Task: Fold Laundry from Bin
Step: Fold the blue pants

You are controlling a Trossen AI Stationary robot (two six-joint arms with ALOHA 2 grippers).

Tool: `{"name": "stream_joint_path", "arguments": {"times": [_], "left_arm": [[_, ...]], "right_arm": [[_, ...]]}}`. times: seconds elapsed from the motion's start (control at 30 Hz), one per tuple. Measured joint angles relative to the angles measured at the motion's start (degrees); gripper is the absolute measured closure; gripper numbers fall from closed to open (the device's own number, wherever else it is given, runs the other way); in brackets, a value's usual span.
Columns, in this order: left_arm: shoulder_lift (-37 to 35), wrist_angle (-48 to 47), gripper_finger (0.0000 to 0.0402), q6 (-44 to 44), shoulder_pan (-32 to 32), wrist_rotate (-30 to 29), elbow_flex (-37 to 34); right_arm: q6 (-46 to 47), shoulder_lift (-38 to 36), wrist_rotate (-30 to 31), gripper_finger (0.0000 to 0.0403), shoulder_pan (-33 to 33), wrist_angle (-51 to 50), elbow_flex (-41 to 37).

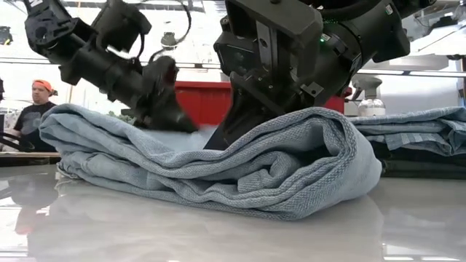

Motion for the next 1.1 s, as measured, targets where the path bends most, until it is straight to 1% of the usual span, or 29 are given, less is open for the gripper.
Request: {"name": "stream_joint_path", "arguments": {"times": [0.1,0.17,0.2,0.3,0.33,0.37,0.43,0.5,0.6,0.67,0.73,0.83,0.87,0.9,1.0,1.03,1.07,1.1], "left_arm": [[0.0,-7.9,0.0401,-0.8,0.8,-1.6,0.0],[0.0,-12.7,0.0401,-0.7,1.5,0.3,0.0],[-0.1,-14.0,0.0401,-0.1,2.0,2.8,0.1],[-1.1,-16.9,0.0401,2.1,3.6,13.5,0.1],[-1.7,-17.9,0.0401,2.1,3.9,15.6,0.1],[-2.8,-19.4,0.0401,1.8,4.4,16.4,0.1],[-5.9,-22.9,0.0401,1.0,5.4,14.9,0.0],[-9.6,-25.7,0.0401,0.4,6.5,11.4,0.0],[-15.7,-29.0,0.0402,1.9,8.7,5.4,-0.1],[-19.8,-31.0,0.0401,3.4,9.9,4.5,-0.2],[-24.2,-35.1,0.0402,3.6,11.0,5.3,-0.1],[-30.3,-43.0,0.0402,-0.9,12.4,5.9,-0.2],[-32.4,-43.9,0.0402,-3.2,12.3,7.3,-0.2],[-34.6,-43.7,0.0401,-4.6,11.7,9.9,-0.2],[-41.4,-38.1,0.0401,-5.6,7.1,18.2,-0.2],[-43.5,-36.1,0.0402,-5.4,4.8,19.0,-0.1],[-45.7,-35.3,0.0402,-5.2,2.0,18.5,-0.1],[-47.7,-35.6,0.0402,-5.1,-0.9,16.9,-0.1]], "right_arm": [[0.0,0.0,-0.4,0.0387,0.0,0.0,0.0],[0.0,0.0,-0.8,0.0387,0.1,-0.1,0.0],[0.0,0.0,-0.8,0.0387,0.2,-0.1,0.0],[0.1,0.0,-1.0,0.0387,0.2,-0.1,0.0],[0.1,-0.1,-1.4,0.0387,0.2,-0.1,-0.1],[0.2,-0.1,-1.7,0.0387,0.2,-0.2,-0.1],[0.3,-0.1,-1.8,0.0387,0.2,-0.1,-0.1],[0.5,-0.1,-1.8,0.0387,0.2,-0.2,-0.1],[0.7,-0.1,-1.7,0.0387,0.2,-0.2,-0.1],[0.7,-0.1,-1.7,0.0387,0.1,-0.2,-0.1],[0.7,-0.1,-1.7,0.0387,0.1,-0.2,-0.1],[0.8,-0.1,-1.7,0.0387,0.1,-0.2,-0.1],[0.9,-0.1,-1.7,0.0387,0.1,-0.2,-0.1],[0.9,-0.1,-1.6,0.0387,0.1,-0.2,-0.1],[0.9,-0.5,-1.5,0.0387,0.1,-0.3,-0.2],[0.9,-0.5,-1.4,0.0387,0.1,-0.3,-0.2],[0.9,-0.5,-1.4,0.0387,-0.1,-0.3,-0.2],[0.9,-0.5,-1.5,0.0387,-0.3,-0.3,-0.2]]}}
